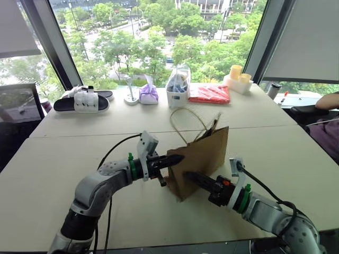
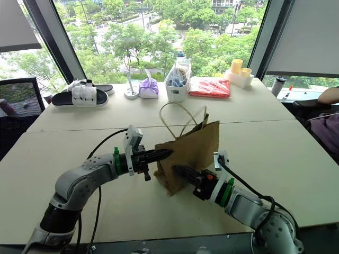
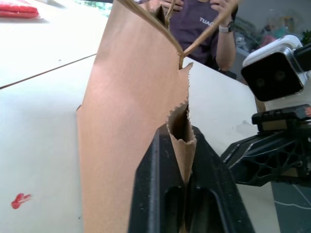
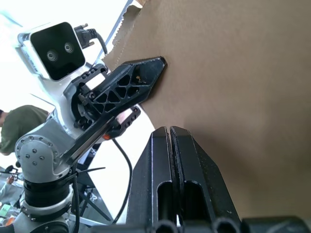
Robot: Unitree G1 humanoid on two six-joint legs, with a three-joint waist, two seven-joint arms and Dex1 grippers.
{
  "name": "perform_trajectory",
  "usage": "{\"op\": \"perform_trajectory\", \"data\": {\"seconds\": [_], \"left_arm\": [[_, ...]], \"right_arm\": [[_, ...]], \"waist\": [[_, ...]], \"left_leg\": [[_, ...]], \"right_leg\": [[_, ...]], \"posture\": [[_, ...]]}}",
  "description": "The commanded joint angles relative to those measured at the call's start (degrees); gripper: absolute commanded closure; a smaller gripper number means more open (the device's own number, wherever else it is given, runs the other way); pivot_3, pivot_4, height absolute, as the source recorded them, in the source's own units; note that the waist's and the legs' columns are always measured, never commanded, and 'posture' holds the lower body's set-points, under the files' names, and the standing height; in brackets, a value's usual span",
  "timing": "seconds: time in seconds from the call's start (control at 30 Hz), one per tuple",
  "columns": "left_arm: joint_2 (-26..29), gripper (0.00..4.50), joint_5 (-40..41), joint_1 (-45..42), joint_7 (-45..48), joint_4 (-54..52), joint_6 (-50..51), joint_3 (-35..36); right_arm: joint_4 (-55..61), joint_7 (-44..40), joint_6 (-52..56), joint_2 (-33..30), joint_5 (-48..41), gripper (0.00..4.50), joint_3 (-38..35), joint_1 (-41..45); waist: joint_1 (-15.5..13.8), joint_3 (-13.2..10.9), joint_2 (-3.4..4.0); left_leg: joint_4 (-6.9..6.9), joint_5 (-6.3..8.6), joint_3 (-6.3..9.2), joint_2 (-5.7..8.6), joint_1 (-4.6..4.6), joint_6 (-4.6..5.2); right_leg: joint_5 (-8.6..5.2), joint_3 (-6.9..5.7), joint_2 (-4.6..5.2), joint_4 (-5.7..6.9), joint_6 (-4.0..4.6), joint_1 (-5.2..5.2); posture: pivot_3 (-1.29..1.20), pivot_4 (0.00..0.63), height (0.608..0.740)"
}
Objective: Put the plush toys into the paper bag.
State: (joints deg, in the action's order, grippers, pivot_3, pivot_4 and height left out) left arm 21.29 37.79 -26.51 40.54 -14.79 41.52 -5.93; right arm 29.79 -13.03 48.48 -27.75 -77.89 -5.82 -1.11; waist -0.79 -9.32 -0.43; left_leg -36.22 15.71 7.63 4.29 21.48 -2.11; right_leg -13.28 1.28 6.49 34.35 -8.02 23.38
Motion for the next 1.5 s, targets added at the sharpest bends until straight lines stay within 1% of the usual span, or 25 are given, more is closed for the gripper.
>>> {"op": "perform_trajectory", "data": {"seconds": [0.03,0.1,0.2,0.27,0.33,0.4,0.47,0.57,0.63,0.67,0.7,0.83,0.9,0.93,1.07,1.13,1.2,1.23,1.3,1.33,1.43,1.47,1.5], "left_arm": [[-0.16,4.37,1.81,-3.94,5.05,2.18,-3.18,2.45],[0.39,4.37,3.83,-6.86,10.39,5.66,-3.51,3.38],[2.17,4.37,3.68,-14.85,23.3,17.49,-4.36,2.01],[1.69,4.37,0.87,-20.92,30.42,28.2,-7.11,0.01],[-0.66,4.37,-4.07,-27.5,36.42,41.97,-13.35,-2.37],[-3.01,4.37,-8.52,-31.75,39.81,52.26,-20.21,-3.52],[-4.96,4.37,-12.38,-34.76,41.85,60.29,-26.51,-4.09],[-7.12,4.37,-15.97,-38.17,44.09,68.87,-32.37,-3.59],[-7.93,3.86,-17.18,-39.47,45.5,72.01,-34.27,-2.85],[-8.12,3.52,-17.7,-39.86,46.08,73.03,-34.8,-2.54],[-8.25,3.12,-18.06,-40.09,46.56,73.73,-35.11,-2.22],[-8.22,1.17,-19.08,-39.95,47.47,74.73,-35.55,-0.88],[-7.91,0.33,-19.68,-39.42,47.02,74.34,-35.76,-0.2],[-7.77,0.07,-20.06,-39.17,46.4,74.07,-36.14,0.13],[-3.85,0.07,-20.28,-36.94,44.15,69.97,-34.12,2.1],[-0.77,0.07,-19.1,-33.77,43.01,64.92,-30.98,3.86],[3.32,0.07,-16.66,-27.58,41.03,54.82,-23.94,6.03],[5.87,0.07,-14.56,-21.84,38.98,46.07,-18.41,7.64],[8.99,0.07,-11.55,-13.72,35.53,33.44,-11.01,9.65],[10.32,0.07,-9.46,-8.62,32.99,26.14,-6.93,11.14],[11.44,0.07,-3.87,4.02,24.28,8.8,2.41,16.04],[11.43,0.07,-2.6,6.46,22.15,5.38,4.17,17.07],[10.27,0.07,-1.52,10.13,18.36,1.01,5.96,18.43]], "right_arm": [[3.83,-2.16,-0.45,-1.71,-2.23,4.5,-3.06,-3.8],[4.36,-3.25,-0.4,-2.74,-2.85,4.5,-4.16,-6.12],[4.59,-5.33,-0.03,-4.63,-3.98,4.5,-5.81,-9.86],[5.13,-6.52,-0.06,-5.53,-4.13,4.5,-6.3,-11.93],[6.36,-6.57,-0.82,-5.47,-3.77,4.5,-6.45,-13.9],[7.94,-5.12,-1.94,-4.53,-3.89,4.5,-6.52,-15.12],[9.83,-3.65,-3.12,-3.45,-4.05,4.5,-6.55,-16.76],[12.56,-1.92,-4.65,-2.36,-3.86,4.5,-6.32,-19.88],[13.93,-1.26,-5.54,-1.94,-3.31,4.5,-6.32,-22.0],[14.39,-1.12,-5.96,-1.93,-3.18,4.5,-6.38,-22.77],[14.63,-1.0,-6.33,-2.01,-3.16,4.5,-6.4,-23.21],[14.25,-0.86,-7.03,-2.83,-3.36,4.5,-6.24,-22.98],[13.53,-1.29,-6.95,-3.45,-3.25,4.5,-6.28,-22.32],[13.16,-1.47,-6.9,-3.73,-3.23,4.5,-6.32,-21.98],[10.39,-3.35,-6.08,-6.93,-2.85,4.5,-7.86,-19.45],[8.7,-4.92,-5.67,-9.33,-3.19,4.5,-10.26,-19.06],[6.63,-7.34,-4.85,-12.65,-2.82,4.5,-13.67,-19.29],[5.49,-8.71,-4.31,-14.7,-2.64,4.5,-16.3,-19.96],[4.33,-10.43,-3.69,-17.0,-2.47,4.5,-19.57,-21.15],[3.75,-11.5,-3.43,-18.04,-2.16,4.5,-21.54,-22.11],[1.9,-14.59,-3.08,-20.07,-0.15,4.5,-26.63,-24.42],[1.62,-15.28,-3.0,-20.27,0.37,4.5,-27.57,-24.87],[0.85,-16.33,-3.04,-20.58,1.35,4.5,-28.84,-25.41]], "waist": [[-0.03,0.0,0.0],[0.08,0.0,-0.01],[0.12,-0.01,-0.02],[0.13,-0.01,-0.02],[-0.05,0.0,-0.04],[0.07,-0.01,-0.05],[0.19,-0.04,-0.1],[0.37,-0.09,-0.18],[0.24,-0.1,-0.2],[0.22,-0.12,-0.23],[0.2,-0.13,-0.25],[0.29,-0.18,-0.32],[0.25,-0.18,-0.33],[0.22,-0.18,-0.33],[0.59,-0.19,-0.34],[0.61,-0.21,-0.34],[1.11,-0.21,-0.27],[1.38,-0.21,-0.27],[1.78,-0.25,-0.21],[1.55,-0.27,-0.24],[0.8,-0.31,-0.21],[0.31,-0.33,-0.24],[-0.09,-0.34,-0.24]], "left_leg": [[-0.01,0.0,0.0,0.01,0.0,0.0],[-0.02,0.0,-0.01,0.02,0.0,0.0],[-0.02,0.0,-0.02,0.01,-0.02,0.01],[-0.02,0.0,-0.04,0.02,-0.07,0.01],[-0.03,0.0,-0.04,0.02,-0.08,0.02],[-0.09,0.0,-0.04,0.05,-0.06,0.04],[-0.1,0.04,-0.06,0.06,-0.05,0.11],[-0.07,0.09,-0.04,0.04,-0.01,0.18],[-0.03,0.09,-0.02,0.04,0.01,0.19],[-0.04,0.1,-0.02,0.05,0.02,0.19],[-0.07,0.09,-0.02,0.05,0.02,0.19],[-0.22,0.1,-0.02,0.04,0.02,0.19],[-0.3,0.1,-0.01,0.04,0.02,0.2],[-0.33,0.1,-0.01,0.04,0.02,0.2],[-0.43,0.11,-0.01,0.04,0.02,0.21],[-0.52,0.14,0.01,0.04,0.01,0.26],[-0.61,0.25,0.02,0.02,-0.01,0.43],[-0.61,0.26,0.1,-0.02,-0.03,0.46],[-0.61,0.3,0.11,-0.06,-0.04,0.51],[-0.6,0.33,0.14,-0.17,-0.04,0.55],[-0.67,0.33,0.19,-0.13,0.04,0.54],[-0.71,0.34,0.2,-0.1,0.04,0.53],[-0.8,0.34,0.18,-0.1,0.05,0.53]], "right_leg": [[0.0,-0.01,0.0,-0.01,0.0,-0.02],[0.0,-0.01,0.0,-0.02,0.0,-0.03],[0.0,-0.03,-0.03,0.0,0.0,-0.04],[-0.01,-0.06,-0.06,-0.01,0.0,-0.11],[-0.01,-0.08,-0.06,-0.04,0.0,-0.15],[-0.01,-0.1,-0.06,-0.08,-0.01,-0.19],[0.0,-0.08,-0.02,-0.09,-0.03,-0.19],[0.0,-0.09,-0.02,-0.05,-0.04,-0.07],[-0.01,-0.09,-0.02,-0.02,-0.06,-0.02],[-0.02,-0.09,-0.02,-0.01,-0.07,-0.02],[-0.02,-0.09,-0.02,-0.01,-0.07,-0.03],[-0.02,-0.08,-0.02,0.05,-0.09,-0.06],[-0.02,-0.08,-0.02,0.15,-0.09,-0.06],[-0.02,-0.08,-0.02,0.2,-0.09,-0.06],[-0.02,-0.05,-0.02,0.29,-0.1,-0.06],[-0.07,-0.05,-0.02,0.55,-0.15,0.01],[-0.1,-0.01,-0.02,0.69,-0.18,0.05],[-0.11,0.04,0.0,0.76,-0.19,0.07],[-0.11,0.05,0.0,0.77,-0.18,0.12],[-0.12,0.09,0.02,0.8,-0.18,0.12],[-0.12,0.1,0.1,0.76,-0.17,0.09],[-0.13,0.1,0.15,0.75,-0.17,0.04],[-0.13,0.11,0.15,0.7,-0.17,0.03]], "posture": [[0.0,0.15,0.74],[0.0,0.15,0.74],[0.0,0.15,0.74],[0.0,0.15,0.74],[0.0,0.15,0.74],[0.0,0.15,0.74],[0.0,0.15,0.74],[0.0,0.15,0.74],[0.0,0.15,0.74],[0.0,0.15,0.74],[0.0,0.15,0.74],[0.0,0.15,0.74],[0.0,0.15,0.74],[0.0,0.15,0.74],[0.0,0.15,0.74],[0.0,0.15,0.74],[0.0,0.15,0.74],[0.0,0.15,0.74],[0.0,0.15,0.74],[0.0,0.15,0.74],[0.0,0.15,0.74],[0.0,0.15,0.74],[0.0,0.15,0.74]]}}
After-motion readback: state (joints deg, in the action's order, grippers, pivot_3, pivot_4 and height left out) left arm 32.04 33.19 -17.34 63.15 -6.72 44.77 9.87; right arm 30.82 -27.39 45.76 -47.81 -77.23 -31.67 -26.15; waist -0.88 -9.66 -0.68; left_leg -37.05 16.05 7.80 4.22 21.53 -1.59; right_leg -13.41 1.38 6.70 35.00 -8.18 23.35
